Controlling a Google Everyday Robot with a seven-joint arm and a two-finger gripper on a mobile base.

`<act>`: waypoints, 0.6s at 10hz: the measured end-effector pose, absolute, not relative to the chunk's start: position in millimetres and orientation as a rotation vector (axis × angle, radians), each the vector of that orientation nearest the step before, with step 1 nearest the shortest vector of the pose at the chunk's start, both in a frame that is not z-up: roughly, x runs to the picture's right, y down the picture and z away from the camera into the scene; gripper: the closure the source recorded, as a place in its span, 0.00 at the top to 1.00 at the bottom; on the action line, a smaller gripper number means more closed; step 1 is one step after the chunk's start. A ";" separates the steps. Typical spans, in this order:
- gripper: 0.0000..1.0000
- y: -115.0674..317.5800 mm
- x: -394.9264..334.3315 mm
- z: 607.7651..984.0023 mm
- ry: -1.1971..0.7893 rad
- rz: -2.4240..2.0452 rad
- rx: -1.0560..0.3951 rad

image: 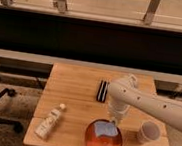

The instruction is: Place the white sponge in the ceramic bowl

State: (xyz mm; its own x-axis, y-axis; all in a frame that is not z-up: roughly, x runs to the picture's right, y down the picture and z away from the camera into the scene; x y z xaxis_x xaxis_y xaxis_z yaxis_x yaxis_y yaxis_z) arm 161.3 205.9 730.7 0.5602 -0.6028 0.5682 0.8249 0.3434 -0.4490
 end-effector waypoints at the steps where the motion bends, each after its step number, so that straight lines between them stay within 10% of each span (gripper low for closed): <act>1: 0.07 206.1 161.0 730.4 -0.328 -0.953 -0.778; 6: 0.43 204.7 159.2 726.9 -0.334 -0.971 -0.780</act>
